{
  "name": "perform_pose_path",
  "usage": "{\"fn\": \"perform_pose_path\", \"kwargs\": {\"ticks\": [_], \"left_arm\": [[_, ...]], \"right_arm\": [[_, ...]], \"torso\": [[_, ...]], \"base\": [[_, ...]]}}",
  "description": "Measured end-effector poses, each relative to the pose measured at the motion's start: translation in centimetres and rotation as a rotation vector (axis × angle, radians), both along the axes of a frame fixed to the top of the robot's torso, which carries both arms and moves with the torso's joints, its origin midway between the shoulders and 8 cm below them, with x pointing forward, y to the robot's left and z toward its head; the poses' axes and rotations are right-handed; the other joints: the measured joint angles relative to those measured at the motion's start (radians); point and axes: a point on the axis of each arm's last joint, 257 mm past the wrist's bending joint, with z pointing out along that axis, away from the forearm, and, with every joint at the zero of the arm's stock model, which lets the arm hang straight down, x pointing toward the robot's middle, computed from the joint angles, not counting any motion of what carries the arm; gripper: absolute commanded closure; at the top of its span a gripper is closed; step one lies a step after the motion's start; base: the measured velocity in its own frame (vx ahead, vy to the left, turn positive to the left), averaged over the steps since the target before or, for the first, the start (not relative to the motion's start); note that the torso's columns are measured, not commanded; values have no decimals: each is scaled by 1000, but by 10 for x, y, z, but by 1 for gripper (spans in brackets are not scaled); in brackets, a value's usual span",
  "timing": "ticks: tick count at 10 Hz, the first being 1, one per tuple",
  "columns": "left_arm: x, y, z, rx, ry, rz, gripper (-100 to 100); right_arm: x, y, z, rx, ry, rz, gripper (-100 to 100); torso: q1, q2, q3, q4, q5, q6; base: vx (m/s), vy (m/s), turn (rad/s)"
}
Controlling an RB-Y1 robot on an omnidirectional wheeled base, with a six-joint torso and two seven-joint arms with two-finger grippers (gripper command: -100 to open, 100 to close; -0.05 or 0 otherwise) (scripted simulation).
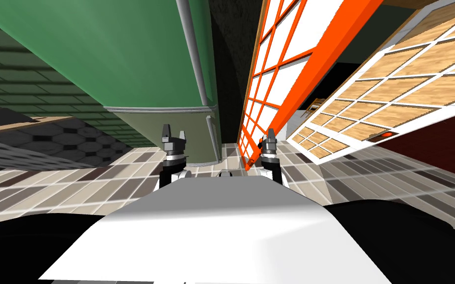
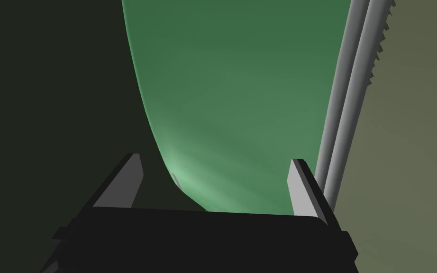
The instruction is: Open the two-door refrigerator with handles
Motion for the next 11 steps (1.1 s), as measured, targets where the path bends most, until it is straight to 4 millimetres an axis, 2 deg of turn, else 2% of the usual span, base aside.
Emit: {"fn": "perform_pose_path", "kwargs": {"ticks": [11], "left_arm": [[33, -22, -11, 180, 176, -53, -100]], "right_arm": [[0, 0, 0, 0, 0, 0, 0]], "torso": [[0, 1, -1, 1, 0, 0]], "base": [[24, -3, -47]]}}
